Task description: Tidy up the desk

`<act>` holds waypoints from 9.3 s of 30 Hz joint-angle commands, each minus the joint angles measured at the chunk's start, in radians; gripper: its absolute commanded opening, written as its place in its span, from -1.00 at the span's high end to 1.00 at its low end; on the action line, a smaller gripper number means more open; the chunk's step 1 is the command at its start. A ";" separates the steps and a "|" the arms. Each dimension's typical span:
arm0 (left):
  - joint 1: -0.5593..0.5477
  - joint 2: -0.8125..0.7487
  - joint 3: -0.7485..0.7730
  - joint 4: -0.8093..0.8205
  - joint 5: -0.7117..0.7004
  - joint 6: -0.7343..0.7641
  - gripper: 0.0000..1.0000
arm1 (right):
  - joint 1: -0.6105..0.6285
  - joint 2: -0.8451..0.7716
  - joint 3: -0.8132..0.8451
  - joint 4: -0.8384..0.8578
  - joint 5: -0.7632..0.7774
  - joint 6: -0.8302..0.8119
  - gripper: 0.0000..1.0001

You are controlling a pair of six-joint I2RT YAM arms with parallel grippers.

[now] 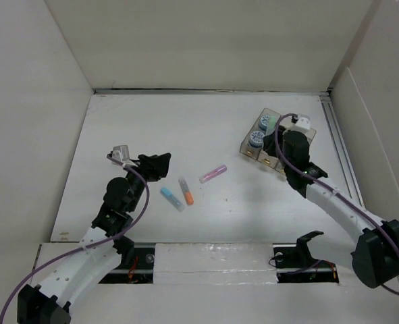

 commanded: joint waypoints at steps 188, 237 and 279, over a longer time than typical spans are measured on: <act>-0.003 -0.248 -0.028 -0.030 -0.187 -0.037 -0.11 | 0.649 0.596 0.287 0.040 -0.005 -0.070 -0.19; -0.003 -0.124 0.005 -0.002 -0.107 -0.025 -0.12 | -0.202 0.210 0.060 0.038 0.029 0.080 0.84; -0.003 -0.357 -0.072 -0.050 -0.265 -0.068 -0.12 | 0.782 0.782 0.402 -0.013 0.004 -0.199 -0.15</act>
